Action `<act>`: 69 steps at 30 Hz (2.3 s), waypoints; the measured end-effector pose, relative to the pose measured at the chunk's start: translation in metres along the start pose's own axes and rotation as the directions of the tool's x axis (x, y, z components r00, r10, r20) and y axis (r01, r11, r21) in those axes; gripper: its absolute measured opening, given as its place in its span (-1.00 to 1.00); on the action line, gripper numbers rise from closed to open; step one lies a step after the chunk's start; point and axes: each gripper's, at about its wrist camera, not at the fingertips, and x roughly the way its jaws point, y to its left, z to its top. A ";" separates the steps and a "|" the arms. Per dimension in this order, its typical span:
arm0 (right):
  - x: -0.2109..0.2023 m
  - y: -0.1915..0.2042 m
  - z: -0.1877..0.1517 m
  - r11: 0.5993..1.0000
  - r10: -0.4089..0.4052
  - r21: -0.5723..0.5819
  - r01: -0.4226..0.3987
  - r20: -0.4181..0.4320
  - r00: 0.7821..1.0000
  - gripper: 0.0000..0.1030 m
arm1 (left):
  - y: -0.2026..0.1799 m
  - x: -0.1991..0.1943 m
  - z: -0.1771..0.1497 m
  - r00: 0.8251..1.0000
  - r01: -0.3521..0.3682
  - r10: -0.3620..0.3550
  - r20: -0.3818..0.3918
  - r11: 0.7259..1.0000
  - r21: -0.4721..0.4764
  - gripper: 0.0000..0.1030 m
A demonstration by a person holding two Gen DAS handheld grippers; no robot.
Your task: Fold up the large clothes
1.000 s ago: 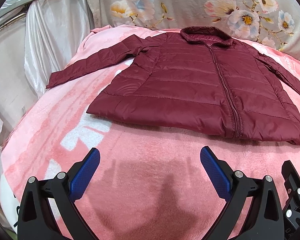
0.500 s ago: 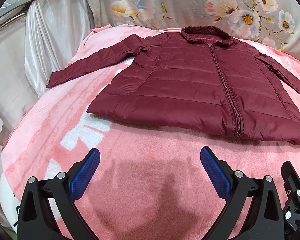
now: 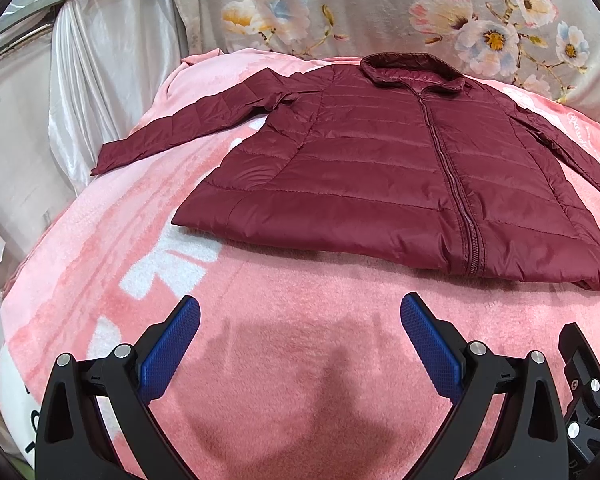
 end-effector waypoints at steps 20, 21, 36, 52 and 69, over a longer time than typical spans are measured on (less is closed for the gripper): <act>0.000 0.001 -0.001 1.000 0.000 0.003 0.000 -0.001 1.000 0.91 | 0.000 0.000 -0.001 1.000 0.000 0.000 0.002 1.000 0.000 0.90; 0.001 0.001 0.000 1.000 -0.001 0.002 0.001 -0.001 1.000 0.91 | 0.000 0.000 0.000 1.000 0.000 0.000 0.001 1.000 0.001 0.90; 0.012 0.005 -0.006 1.000 0.012 0.009 -0.012 -0.022 1.000 0.91 | -0.001 0.003 -0.003 1.000 0.002 -0.002 -0.002 1.000 0.001 0.90; 0.047 -0.112 0.039 0.977 -0.003 0.213 0.014 -0.054 0.999 0.91 | 0.000 0.018 0.034 0.999 -0.005 0.004 0.047 1.000 0.017 0.90; 0.153 -0.417 0.064 0.638 -0.228 0.747 0.188 -0.050 0.972 0.91 | 0.038 0.103 0.134 0.999 -0.016 0.019 0.035 0.996 -0.085 0.90</act>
